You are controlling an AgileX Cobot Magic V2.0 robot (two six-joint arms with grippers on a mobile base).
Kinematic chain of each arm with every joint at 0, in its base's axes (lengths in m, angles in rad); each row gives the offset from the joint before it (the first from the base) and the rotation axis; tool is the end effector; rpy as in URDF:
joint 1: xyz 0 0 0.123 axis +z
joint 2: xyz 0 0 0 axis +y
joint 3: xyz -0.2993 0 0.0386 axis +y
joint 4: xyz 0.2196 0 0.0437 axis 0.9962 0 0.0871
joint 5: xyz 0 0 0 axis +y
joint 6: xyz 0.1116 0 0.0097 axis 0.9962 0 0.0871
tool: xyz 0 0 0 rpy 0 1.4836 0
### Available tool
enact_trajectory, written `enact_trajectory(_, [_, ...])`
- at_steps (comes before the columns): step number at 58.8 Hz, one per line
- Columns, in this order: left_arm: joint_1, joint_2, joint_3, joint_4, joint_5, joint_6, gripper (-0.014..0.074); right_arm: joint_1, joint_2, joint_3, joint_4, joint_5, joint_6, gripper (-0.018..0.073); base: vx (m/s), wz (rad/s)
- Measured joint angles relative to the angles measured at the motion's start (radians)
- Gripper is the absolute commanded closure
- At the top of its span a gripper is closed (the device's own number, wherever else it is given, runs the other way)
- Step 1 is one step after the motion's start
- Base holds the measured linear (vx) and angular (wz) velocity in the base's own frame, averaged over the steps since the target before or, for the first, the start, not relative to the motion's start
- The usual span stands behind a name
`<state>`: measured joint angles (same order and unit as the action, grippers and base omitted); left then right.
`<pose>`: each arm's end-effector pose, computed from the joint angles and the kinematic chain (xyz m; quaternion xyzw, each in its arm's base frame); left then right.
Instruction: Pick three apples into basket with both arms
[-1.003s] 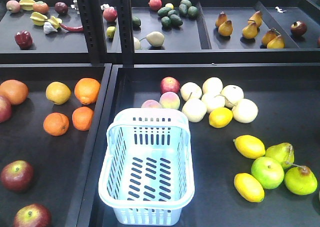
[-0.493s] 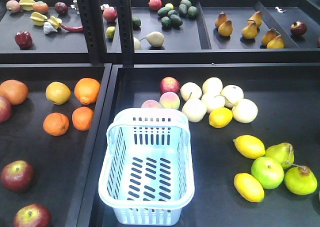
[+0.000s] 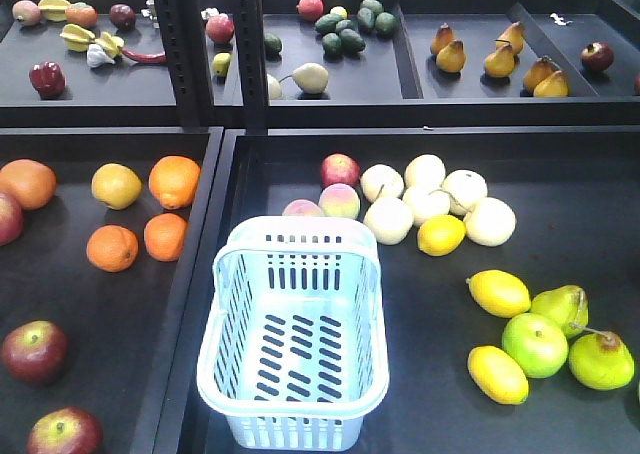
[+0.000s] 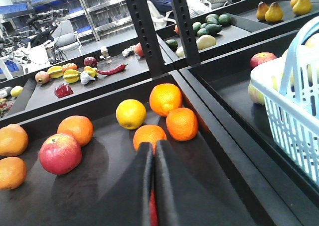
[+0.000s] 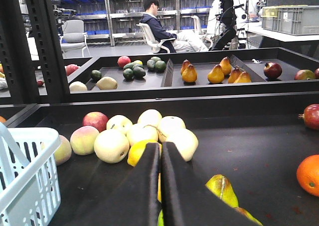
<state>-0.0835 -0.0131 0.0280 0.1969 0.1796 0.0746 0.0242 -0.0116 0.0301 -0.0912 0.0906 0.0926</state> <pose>0.0320 0.0013 0.1864 0.1185 0.7333 0.0747 0.6653 0.0326 -0.0001 0.1953 -0.0051 0.7147 0.0061 0.6994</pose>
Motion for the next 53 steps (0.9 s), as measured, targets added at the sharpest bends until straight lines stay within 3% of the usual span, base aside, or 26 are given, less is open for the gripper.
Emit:
enact_trajectory(20, [0.000, 0.000, 0.000, -0.002, -0.053, -0.001, 0.0602, 0.000, 0.000, 0.000, 0.000, 0.000, 0.000, 0.0567, 0.00, 0.00])
enact_trajectory(36, [0.000, 0.000, 0.000, -0.172, -0.314, -0.063, 0.0602, 0.000, 0.000, 0.000, 0.000, 0.000, 0.000, 0.0567, 0.00, 0.00])
enact_trajectory(53, [0.000, 0.000, 0.000, -0.197, -0.588, -0.088, 0.0602, 0.000, 0.000, 0.000, 0.000, 0.000, 0.000, 0.0567, 0.00, 0.00])
